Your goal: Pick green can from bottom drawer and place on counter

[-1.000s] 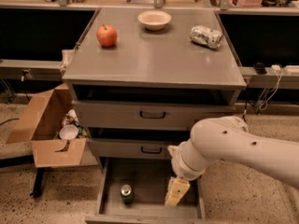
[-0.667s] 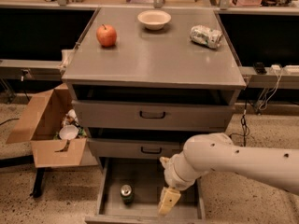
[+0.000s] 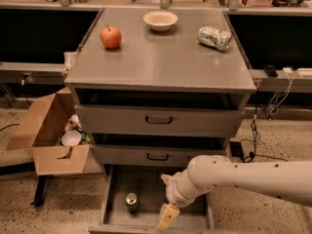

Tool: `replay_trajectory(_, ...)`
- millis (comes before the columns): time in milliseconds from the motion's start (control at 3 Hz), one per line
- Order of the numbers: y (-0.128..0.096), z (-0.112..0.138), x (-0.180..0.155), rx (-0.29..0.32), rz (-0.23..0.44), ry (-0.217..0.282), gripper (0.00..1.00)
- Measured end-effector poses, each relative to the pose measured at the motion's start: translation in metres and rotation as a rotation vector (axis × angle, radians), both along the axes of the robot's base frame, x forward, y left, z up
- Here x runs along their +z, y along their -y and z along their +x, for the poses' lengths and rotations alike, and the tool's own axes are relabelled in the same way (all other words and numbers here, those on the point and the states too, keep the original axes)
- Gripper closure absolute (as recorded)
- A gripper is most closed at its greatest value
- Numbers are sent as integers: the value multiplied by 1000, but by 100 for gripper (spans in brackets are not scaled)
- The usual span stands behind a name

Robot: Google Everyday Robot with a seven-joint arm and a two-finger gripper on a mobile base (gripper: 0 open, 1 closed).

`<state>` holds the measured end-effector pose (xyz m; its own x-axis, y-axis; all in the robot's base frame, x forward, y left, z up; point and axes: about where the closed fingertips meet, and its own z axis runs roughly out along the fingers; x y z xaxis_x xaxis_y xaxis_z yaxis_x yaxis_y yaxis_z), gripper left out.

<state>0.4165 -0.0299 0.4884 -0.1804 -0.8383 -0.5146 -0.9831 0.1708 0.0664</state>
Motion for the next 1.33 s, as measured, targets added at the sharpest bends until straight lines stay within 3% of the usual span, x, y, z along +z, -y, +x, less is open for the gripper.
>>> replay_trajectory(333,0,0,0,0,0,0,0)
replay_trajectory(667,-8,8,-31,-2,12,-1,0)
replay_trajectory(1333,-35,33,-133,-22,105,-21,0)
